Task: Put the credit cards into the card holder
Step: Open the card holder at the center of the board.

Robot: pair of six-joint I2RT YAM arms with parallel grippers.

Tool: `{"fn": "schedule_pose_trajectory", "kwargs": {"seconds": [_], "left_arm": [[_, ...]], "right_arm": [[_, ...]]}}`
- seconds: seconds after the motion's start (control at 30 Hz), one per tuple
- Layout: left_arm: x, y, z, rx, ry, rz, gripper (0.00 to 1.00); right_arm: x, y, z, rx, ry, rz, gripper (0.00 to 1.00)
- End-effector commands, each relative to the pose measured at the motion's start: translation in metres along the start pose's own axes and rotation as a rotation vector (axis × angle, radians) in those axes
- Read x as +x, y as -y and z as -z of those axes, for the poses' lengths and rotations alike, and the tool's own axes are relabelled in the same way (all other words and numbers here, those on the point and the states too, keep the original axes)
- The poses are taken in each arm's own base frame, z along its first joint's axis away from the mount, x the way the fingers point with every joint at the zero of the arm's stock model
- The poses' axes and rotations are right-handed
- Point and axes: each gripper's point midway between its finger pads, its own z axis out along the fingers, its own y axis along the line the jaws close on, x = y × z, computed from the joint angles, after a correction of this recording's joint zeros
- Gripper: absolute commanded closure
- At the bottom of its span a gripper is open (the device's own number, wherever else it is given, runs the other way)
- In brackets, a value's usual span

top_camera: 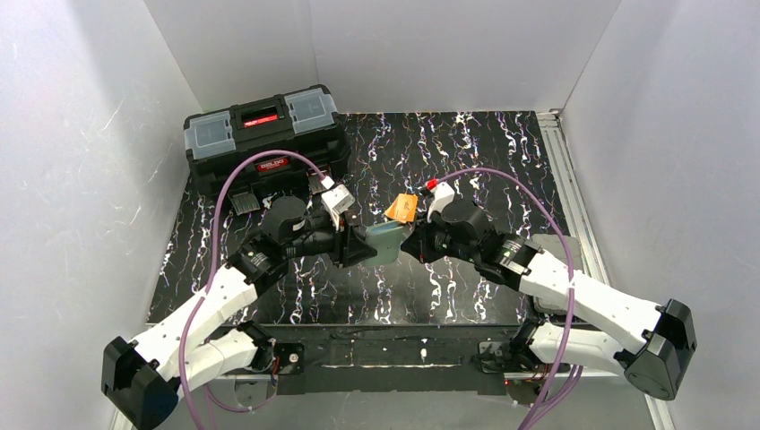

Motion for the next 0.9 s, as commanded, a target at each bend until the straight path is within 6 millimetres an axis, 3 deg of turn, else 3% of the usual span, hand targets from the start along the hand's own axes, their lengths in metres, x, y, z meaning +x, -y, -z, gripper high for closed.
{"fn": "schedule_pose_trajectory", "kwargs": {"seconds": [0.0, 0.17, 0.4, 0.63, 0.87], "left_arm": [[0.022, -0.014, 0.0, -0.039, -0.043, -0.035, 0.48], [0.031, -0.041, -0.002, -0.148, -0.065, -0.063, 0.1], [0.028, -0.049, 0.003, -0.181, -0.066, -0.086, 0.06], [0.034, -0.024, 0.01, -0.052, -0.067, -0.162, 0.06], [0.053, -0.015, 0.023, 0.016, -0.083, -0.34, 0.04]], "right_arm": [[0.0, -0.011, 0.01, -0.067, 0.003, 0.007, 0.99], [0.023, -0.015, 0.013, -0.103, -0.105, -0.005, 0.99], [0.057, -0.003, 0.01, -0.03, -0.311, -0.021, 0.99], [0.045, -0.005, 0.006, 0.047, -0.38, -0.018, 0.99], [0.037, -0.035, -0.008, 0.014, -0.412, 0.063, 0.99]]}}
